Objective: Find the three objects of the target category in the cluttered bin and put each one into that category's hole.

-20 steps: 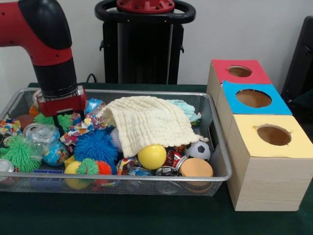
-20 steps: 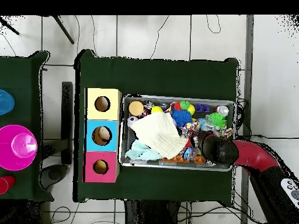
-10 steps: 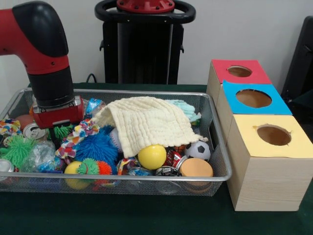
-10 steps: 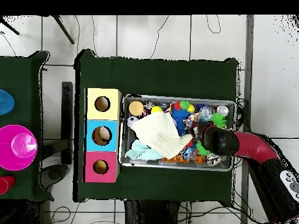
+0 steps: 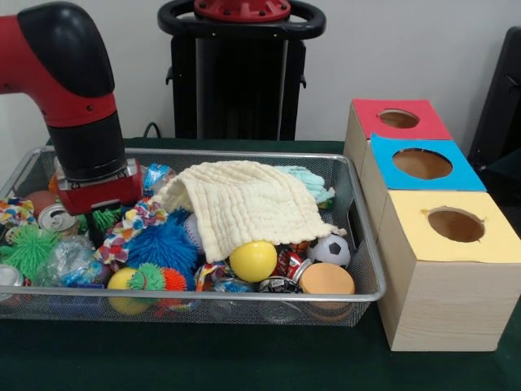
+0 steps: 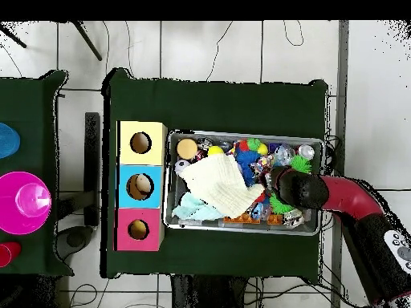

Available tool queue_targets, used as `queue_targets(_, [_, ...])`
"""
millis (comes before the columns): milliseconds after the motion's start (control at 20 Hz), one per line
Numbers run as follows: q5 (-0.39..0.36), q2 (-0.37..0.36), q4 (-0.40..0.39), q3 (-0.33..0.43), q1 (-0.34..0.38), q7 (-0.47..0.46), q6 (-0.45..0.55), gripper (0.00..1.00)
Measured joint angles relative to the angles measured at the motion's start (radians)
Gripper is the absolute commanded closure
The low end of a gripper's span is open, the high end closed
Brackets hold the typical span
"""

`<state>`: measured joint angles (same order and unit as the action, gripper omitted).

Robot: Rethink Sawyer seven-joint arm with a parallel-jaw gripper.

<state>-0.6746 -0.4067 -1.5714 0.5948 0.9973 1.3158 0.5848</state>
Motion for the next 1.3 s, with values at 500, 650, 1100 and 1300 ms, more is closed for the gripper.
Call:
queue_targets(500, [0.000, -0.054, -0.021, 0.001, -0.004, 0.000, 0.002, 0.00])
queue_targets(650, [0.001, -0.086, -0.026, 0.001, -0.004, 0.000, 0.002, 0.00])
queue_targets(1100, [0.021, -0.195, -0.030, 0.001, -0.003, 0.000, 0.004, 0.00])
queue_targets(1300, [0.026, -0.227, -0.047, 0.001, 0.007, 0.000, 0.005, 0.00])
